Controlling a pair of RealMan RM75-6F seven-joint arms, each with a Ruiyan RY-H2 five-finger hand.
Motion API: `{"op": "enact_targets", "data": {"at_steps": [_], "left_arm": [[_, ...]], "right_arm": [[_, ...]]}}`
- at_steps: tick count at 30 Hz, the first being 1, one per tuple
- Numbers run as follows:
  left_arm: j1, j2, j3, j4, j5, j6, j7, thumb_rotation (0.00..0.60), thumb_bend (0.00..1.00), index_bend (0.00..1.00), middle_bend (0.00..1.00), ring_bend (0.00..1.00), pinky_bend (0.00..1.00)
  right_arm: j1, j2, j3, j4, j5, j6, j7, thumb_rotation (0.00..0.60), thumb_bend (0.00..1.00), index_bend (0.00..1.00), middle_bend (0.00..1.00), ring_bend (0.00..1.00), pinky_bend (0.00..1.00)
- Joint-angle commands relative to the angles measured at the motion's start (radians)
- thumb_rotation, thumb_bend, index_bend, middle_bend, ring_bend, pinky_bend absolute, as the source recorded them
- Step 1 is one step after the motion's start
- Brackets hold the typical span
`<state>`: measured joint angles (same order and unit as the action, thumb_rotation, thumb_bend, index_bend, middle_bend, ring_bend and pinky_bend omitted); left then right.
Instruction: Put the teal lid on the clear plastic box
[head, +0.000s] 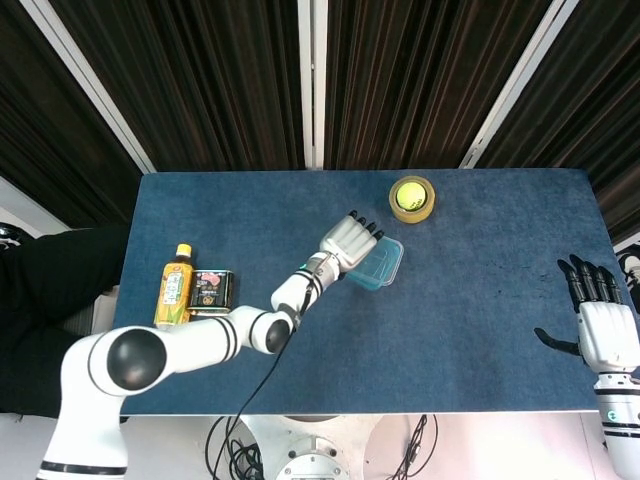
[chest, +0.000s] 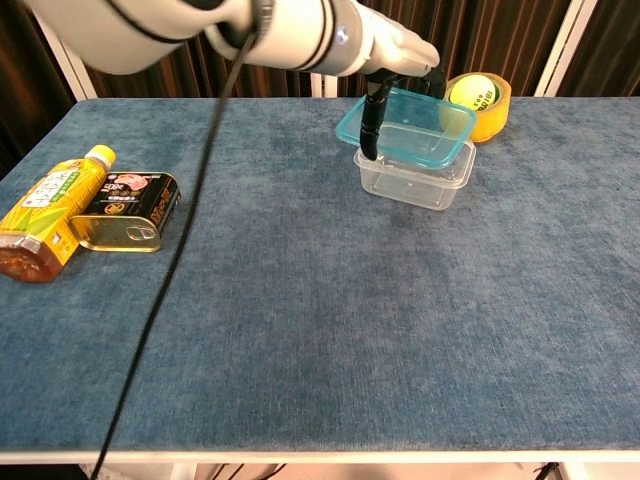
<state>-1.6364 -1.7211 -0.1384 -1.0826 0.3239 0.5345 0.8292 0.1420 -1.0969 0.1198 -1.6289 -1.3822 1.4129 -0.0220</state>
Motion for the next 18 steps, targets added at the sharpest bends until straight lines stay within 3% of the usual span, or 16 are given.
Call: {"op": "enact_targets", "data": {"at_steps": [1,18], "left_arm": [[-0.110,-0.082,0.064,0.133,-0.167,-0.089,0.041,0.600,0.20,0.32,0.31,0.18,0.15],[-0.256,-0.191,0.257,0.360,-0.473,-0.208,0.011,0.600,0.20,0.29,0.30,0.18,0.15]], "right_arm": [[0.002,0.000,0.004,0.006,0.011,-0.009,0.005,0.600,0.04,0.00,0.00,0.00,0.00],[0.003,0.000,0.008,0.025,0.034,-0.034,0.022,0.600,0.04,0.00,0.00,0.00,0.00]]}}
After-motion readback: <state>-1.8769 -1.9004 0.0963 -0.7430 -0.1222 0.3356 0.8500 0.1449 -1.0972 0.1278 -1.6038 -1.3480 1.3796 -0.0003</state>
